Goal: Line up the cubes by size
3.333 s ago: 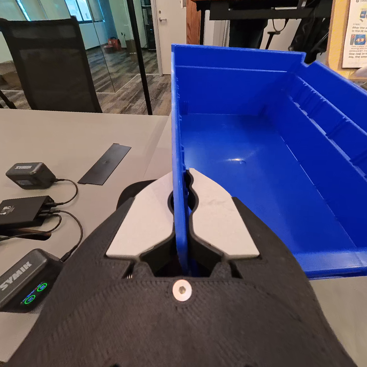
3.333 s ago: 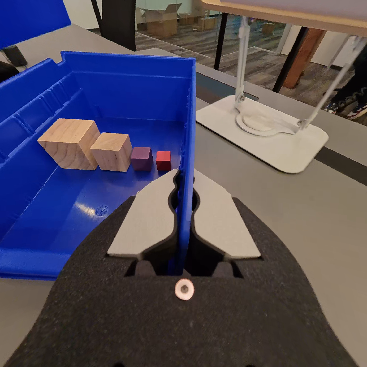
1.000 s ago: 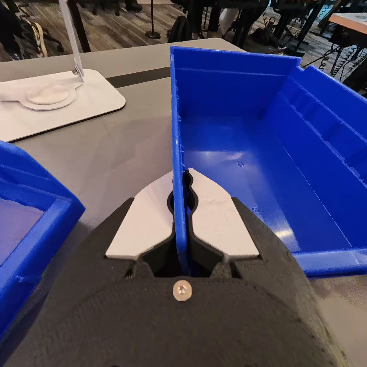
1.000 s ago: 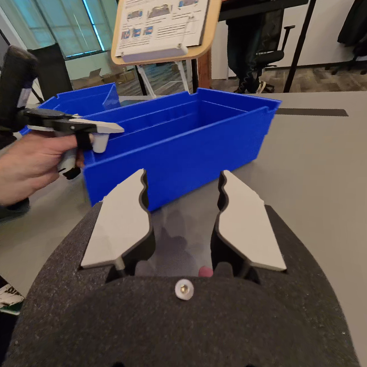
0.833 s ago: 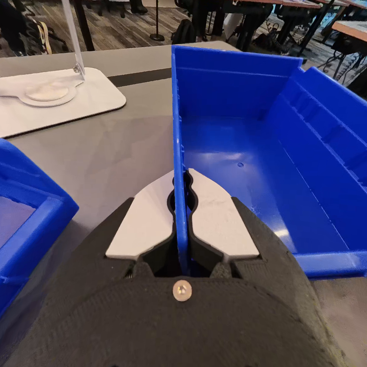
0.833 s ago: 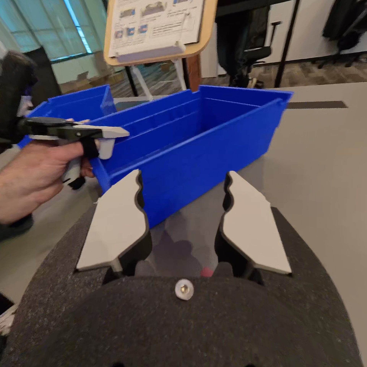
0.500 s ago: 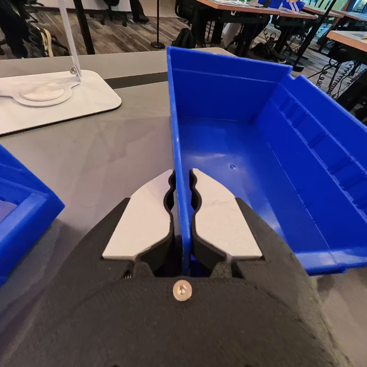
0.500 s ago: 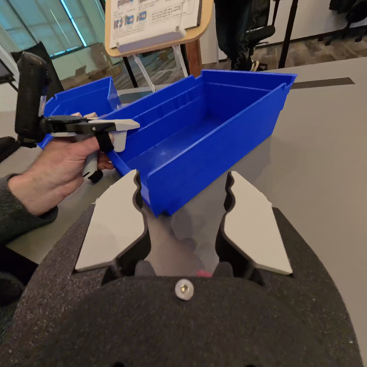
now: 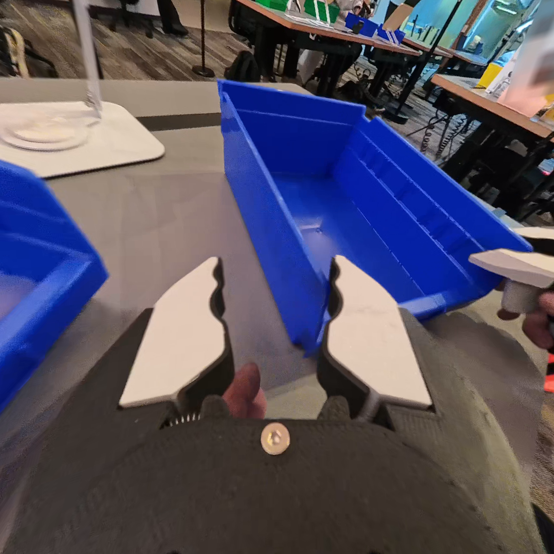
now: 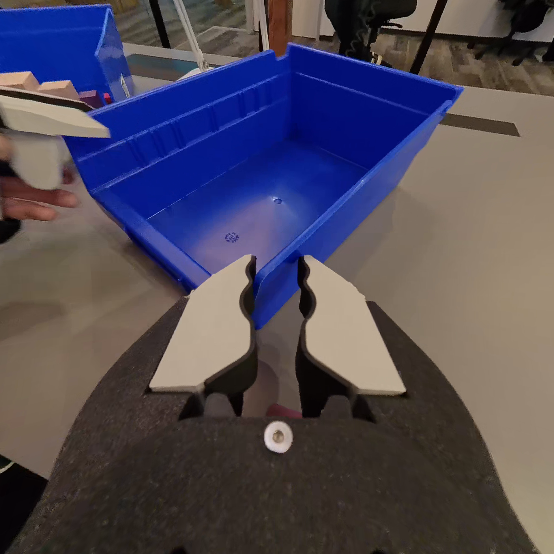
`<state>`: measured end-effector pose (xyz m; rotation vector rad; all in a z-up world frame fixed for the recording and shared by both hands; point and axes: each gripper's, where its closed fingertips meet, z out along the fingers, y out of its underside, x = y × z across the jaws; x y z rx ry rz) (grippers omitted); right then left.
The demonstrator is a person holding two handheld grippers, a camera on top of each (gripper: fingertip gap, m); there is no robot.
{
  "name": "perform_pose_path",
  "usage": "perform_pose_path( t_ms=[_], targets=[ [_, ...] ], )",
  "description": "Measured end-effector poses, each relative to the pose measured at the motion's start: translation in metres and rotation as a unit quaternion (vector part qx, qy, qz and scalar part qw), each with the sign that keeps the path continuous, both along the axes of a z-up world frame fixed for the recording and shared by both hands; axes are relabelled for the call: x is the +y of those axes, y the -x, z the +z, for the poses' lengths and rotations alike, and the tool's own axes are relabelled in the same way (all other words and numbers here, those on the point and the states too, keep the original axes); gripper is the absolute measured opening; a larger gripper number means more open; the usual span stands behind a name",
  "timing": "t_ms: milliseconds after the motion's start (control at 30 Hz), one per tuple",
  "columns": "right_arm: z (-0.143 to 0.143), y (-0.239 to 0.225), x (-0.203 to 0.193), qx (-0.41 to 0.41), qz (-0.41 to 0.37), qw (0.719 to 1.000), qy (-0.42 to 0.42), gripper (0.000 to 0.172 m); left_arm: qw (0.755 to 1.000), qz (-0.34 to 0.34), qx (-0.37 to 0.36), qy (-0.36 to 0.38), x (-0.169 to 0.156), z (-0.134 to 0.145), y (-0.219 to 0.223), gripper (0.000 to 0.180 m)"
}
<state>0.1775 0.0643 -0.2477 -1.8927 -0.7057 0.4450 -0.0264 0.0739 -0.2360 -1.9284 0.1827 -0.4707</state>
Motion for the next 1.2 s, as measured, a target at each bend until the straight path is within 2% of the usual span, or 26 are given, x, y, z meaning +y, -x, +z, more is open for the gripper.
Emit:
perform_pose_path(
  t_ms=[33, 133, 300, 367, 433, 500, 600, 667, 867, 1000, 1200],
  targets=[
    [0.000, -0.001, 0.003, -0.003, 0.001, 1.000, 0.000, 0.024, 1.000, 0.011, 0.012, 0.001, -0.007, 0.003, 0.010, 0.081],
    [0.000, -0.007, 0.015, -0.028, -0.011, 0.999, -0.013, 0.014, 0.996, 0.066, 0.046, -0.037, -0.034, 0.024, 0.053, 0.062],
    [0.000, -0.031, 0.040, -0.050, -0.040, 0.998, -0.024, 0.004, 0.974, 0.192, 0.111, -0.035, -0.075, 0.034, 0.151, 0.066],
    [-0.001, -0.034, 0.045, -0.031, -0.036, 0.999, -0.008, 0.003, 0.959, 0.246, 0.140, -0.019, -0.089, 0.024, 0.192, 0.075],
    [-0.001, -0.035, 0.049, -0.044, -0.031, 0.998, -0.013, 0.004, 0.945, 0.295, 0.142, -0.002, -0.097, 0.014, 0.226, 0.092],
    [-0.001, -0.036, 0.052, -0.040, -0.026, 0.999, -0.010, 0.003, 0.936, 0.319, 0.145, 0.020, -0.098, -0.001, 0.248, 0.095],
    [-0.001, -0.039, 0.057, -0.043, -0.020, 0.999, -0.010, 0.004, 0.936, 0.333, 0.099, 0.056, -0.092, -0.023, 0.266, 0.103],
    [-0.001, -0.040, 0.059, -0.045, -0.014, 0.999, -0.009, 0.004, 0.940, 0.328, 0.069, 0.061, -0.086, -0.031, 0.268, 0.088],
    [-0.001, -0.045, 0.068, -0.042, -0.016, 0.999, -0.005, 0.004, 0.948, 0.304, 0.062, 0.070, -0.071, -0.037, 0.271, 0.047],
    [-0.001, -0.049, 0.075, -0.040, -0.021, 0.999, -0.006, 0.004, 0.942, 0.316, 0.087, 0.069, -0.071, -0.033, 0.292, 0.026],
    [-0.001, -0.056, 0.088, -0.044, -0.030, 0.999, -0.007, 0.004, 0.934, 0.335, 0.090, 0.083, -0.073, -0.032, 0.333, 0.010]
  ],
)
